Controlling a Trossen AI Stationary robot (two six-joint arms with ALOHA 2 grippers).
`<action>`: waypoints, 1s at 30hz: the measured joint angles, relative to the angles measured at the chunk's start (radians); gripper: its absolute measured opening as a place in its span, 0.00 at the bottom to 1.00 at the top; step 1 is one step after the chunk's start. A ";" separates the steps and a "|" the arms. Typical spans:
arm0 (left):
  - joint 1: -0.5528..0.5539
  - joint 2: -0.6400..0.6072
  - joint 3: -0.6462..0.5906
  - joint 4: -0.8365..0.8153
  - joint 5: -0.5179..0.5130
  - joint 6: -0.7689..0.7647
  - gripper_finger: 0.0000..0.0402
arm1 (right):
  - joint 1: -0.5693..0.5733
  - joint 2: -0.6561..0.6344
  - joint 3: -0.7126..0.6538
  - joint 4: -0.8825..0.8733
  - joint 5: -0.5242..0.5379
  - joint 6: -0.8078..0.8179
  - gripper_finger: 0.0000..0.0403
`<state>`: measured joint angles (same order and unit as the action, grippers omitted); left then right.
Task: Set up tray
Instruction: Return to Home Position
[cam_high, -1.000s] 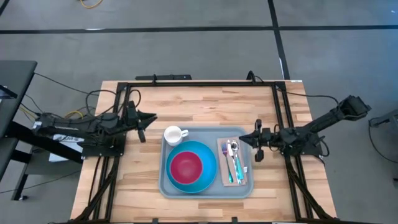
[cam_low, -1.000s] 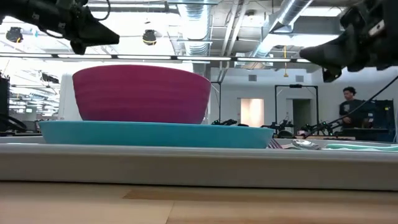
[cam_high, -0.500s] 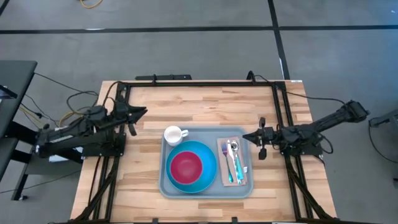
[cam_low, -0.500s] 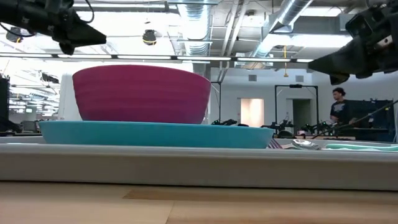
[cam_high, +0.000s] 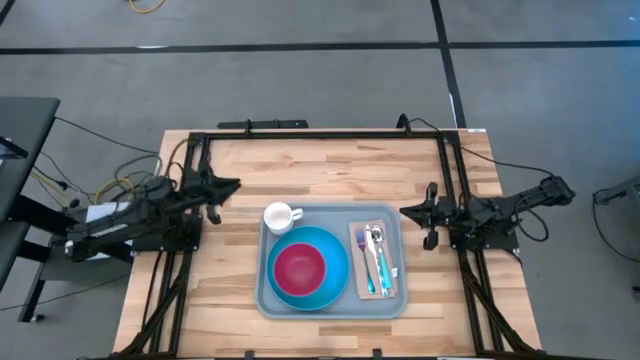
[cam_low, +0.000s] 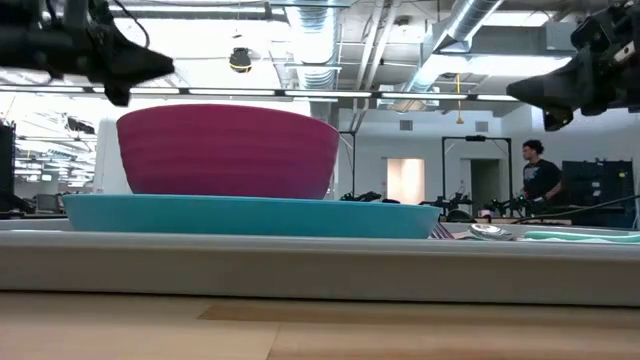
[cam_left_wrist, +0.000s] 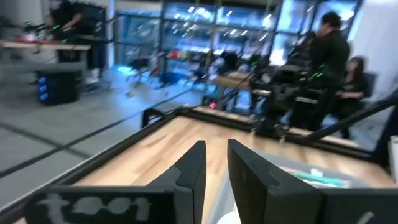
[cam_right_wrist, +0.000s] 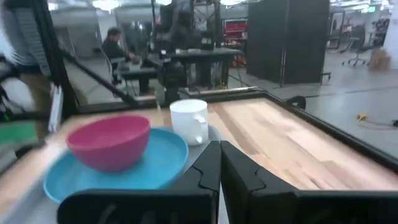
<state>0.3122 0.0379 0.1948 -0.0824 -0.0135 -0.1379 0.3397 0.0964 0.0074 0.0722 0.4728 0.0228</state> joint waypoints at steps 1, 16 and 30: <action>0.000 0.000 -0.041 0.064 0.016 -0.006 0.14 | 0.000 -0.006 0.000 0.000 0.000 0.026 0.00; 0.000 0.003 -0.178 0.162 0.033 -0.049 0.14 | 0.000 -0.012 0.000 -0.001 -0.001 0.161 0.00; 0.000 0.029 -0.177 0.095 0.009 -0.043 0.14 | 0.000 -0.012 -0.001 -0.002 -0.001 0.161 0.00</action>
<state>0.3122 0.0673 0.0181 0.0125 -0.0050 -0.1811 0.3397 0.0845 0.0067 0.0704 0.4717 0.1841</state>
